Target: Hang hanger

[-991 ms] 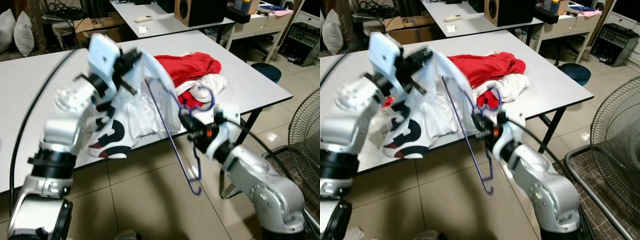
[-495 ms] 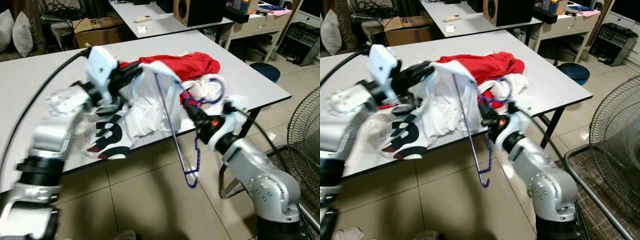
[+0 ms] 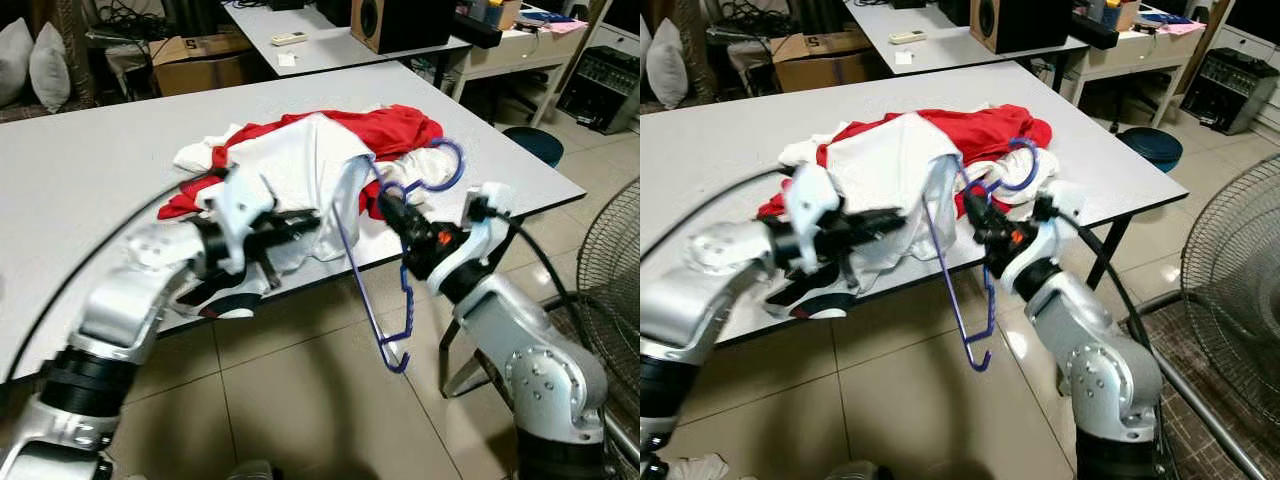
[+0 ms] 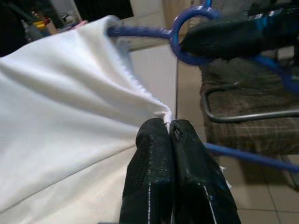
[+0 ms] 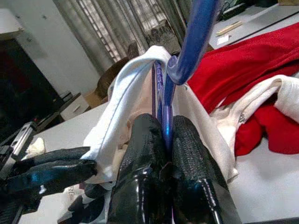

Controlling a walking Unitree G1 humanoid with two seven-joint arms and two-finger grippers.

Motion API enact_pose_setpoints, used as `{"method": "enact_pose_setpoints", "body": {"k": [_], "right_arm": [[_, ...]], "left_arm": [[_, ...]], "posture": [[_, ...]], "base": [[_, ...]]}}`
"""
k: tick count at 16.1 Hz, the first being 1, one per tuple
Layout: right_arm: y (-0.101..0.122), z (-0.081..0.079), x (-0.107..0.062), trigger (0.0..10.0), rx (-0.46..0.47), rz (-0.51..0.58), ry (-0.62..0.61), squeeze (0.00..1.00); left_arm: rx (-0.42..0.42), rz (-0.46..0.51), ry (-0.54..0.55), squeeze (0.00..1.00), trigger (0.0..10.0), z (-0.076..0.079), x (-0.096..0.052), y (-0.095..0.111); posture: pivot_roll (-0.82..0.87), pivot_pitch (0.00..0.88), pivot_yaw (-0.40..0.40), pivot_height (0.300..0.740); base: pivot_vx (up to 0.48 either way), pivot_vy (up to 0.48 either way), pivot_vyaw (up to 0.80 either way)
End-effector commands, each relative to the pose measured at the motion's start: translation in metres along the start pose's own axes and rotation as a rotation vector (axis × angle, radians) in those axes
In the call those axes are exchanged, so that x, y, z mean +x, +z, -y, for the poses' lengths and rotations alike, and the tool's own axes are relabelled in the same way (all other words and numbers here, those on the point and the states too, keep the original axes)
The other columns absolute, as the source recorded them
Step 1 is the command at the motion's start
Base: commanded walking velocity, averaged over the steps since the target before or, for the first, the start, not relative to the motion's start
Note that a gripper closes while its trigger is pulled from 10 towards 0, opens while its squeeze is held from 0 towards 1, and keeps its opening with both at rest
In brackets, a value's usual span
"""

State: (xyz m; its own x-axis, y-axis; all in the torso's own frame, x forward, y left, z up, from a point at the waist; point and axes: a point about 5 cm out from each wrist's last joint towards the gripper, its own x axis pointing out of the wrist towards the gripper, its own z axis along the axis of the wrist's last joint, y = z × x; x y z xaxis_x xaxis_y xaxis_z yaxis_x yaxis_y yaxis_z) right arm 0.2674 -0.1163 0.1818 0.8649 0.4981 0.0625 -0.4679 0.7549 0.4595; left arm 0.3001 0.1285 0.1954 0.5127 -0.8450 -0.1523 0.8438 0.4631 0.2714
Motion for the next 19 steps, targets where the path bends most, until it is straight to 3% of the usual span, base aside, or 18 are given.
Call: {"method": "enact_pose_setpoints", "body": {"k": [1,3,5,11,13,15,16,17,19], "right_arm": [[0.003,0.0,0.0,10.0,-0.037,0.035,0.011,0.0],[-0.009,0.005,-0.003,10.0,-0.153,-0.036,0.009,0.0],[-0.02,0.009,-0.006,10.0,-0.282,-0.114,0.012,0.0],[-0.035,0.016,-0.017,10.0,-0.419,-0.202,0.029,0.0],[-0.024,0.001,-0.019,10.0,-0.368,-0.112,0.154,0.0],[-0.016,-0.002,-0.018,10.0,-0.35,-0.05,0.165,0.0],[0.004,-0.001,-0.014,10.0,-0.303,0.092,0.121,0.0],[0.013,0.0,-0.014,10.0,-0.285,0.156,0.102,0.0],[0.036,-0.002,-0.015,10.0,-0.243,0.324,0.097,0.0]], "left_arm": [[0.031,0.05,-0.059,0.0,0.0,0.011,0.007,0.013],[0.039,0.107,-0.119,0.0,0.0,0.023,0.015,0.023],[0.063,0.119,-0.095,0.0,0.0,0.02,0.016,0.028],[0.149,0.047,-0.016,0.0,0.0,0.004,0.004,0.025],[0.168,0.015,-0.03,0.0,0.0,0.004,-0.003,0.022],[0.153,0.007,-0.072,0.0,0.0,0.011,-0.003,0.019],[0.131,-0.029,-0.13,0.0,0.0,0.021,-0.005,0.011],[0.124,-0.04,-0.141,0.0,0.0,0.024,-0.005,0.008],[0.144,-0.002,-0.087,0.0,0.0,0.019,-0.003,0.012]], "posture": [[-0.03,0.0,0.017,0.74],[-0.03,0.0,0.018,0.74],[-0.03,0.0,0.018,0.74],[-0.03,0.0,0.018,0.74],[-0.03,0.0,0.015,0.74],[-0.03,0.0,0.015,0.74],[-0.03,0.0,0.014,0.74],[-0.03,0.0,0.014,0.74],[-0.03,0.0,0.009,0.74]], "base": [[0.0,0.0,0.0],[0.0,0.0,0.0],[0.0,0.0,0.0],[0.0,0.0,0.0],[0.0,0.0,0.0],[0.0,0.0,0.0],[0.0,0.0,0.0],[0.0,0.0,0.0],[0.0,0.0,0.0]]}}
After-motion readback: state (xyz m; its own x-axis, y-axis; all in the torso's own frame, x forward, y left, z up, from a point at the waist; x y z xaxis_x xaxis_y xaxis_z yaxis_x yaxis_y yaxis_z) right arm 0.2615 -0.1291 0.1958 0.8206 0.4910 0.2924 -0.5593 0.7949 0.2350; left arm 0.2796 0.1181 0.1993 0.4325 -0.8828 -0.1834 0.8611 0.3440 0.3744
